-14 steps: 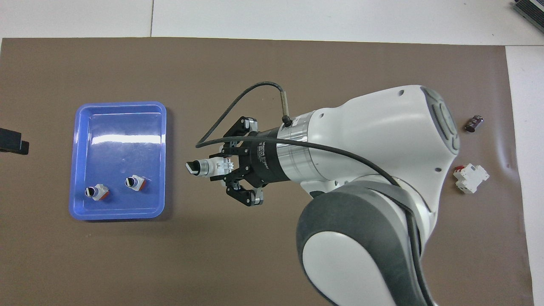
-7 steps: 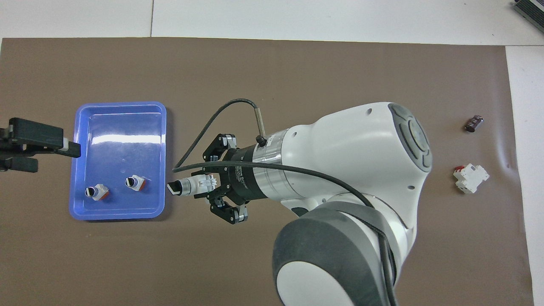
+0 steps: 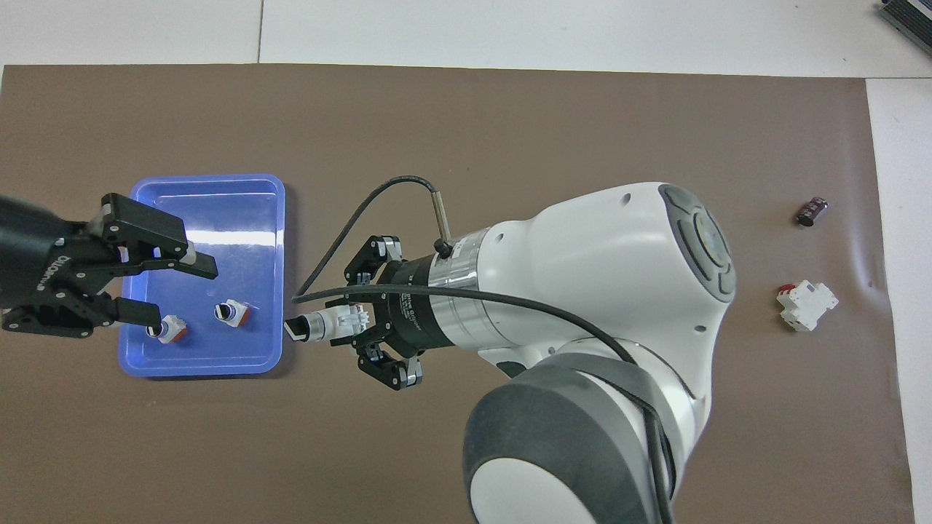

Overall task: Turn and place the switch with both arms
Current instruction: 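Hold the switch with the right gripper while the left gripper approaches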

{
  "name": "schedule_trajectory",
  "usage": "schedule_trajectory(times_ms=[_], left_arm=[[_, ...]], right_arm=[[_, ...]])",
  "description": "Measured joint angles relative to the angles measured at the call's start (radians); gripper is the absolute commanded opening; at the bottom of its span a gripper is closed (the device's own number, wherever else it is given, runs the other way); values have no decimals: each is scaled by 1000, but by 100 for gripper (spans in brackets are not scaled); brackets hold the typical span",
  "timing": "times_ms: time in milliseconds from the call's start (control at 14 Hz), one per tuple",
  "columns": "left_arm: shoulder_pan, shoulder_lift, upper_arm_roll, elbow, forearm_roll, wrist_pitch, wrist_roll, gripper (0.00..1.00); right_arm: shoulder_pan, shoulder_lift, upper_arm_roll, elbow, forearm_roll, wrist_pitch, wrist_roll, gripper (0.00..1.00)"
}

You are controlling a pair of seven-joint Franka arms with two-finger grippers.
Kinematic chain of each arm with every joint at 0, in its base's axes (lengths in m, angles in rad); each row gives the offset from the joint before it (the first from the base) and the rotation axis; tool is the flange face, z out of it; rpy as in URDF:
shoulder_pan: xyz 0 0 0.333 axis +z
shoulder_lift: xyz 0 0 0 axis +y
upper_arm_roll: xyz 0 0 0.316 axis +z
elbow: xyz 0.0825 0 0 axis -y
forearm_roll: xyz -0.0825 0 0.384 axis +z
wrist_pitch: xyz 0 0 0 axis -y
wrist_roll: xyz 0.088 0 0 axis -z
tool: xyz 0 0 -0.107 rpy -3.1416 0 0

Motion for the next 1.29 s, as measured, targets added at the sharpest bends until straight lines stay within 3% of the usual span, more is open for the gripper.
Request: schedule_trajectory(times_ms=[214,500,786,1286], left_arm=[[-7,-49,1,-75,-42,38,-115,65],[-22,-125,-29,-177,-74,176,-244,37],[-23,-206,-33,-278,-137,274,-315,36],[-23,-256,-61,-383,-193,433,-326,36]], right_arm=[[0,0,0,-2,-4,0,-1,0],[0,-1,0,-2,-6,0,-3,0],[0,-1,0,-2,-6,0,-3,0],[-1,-1,-1,-2,-12,0,-3,0]])
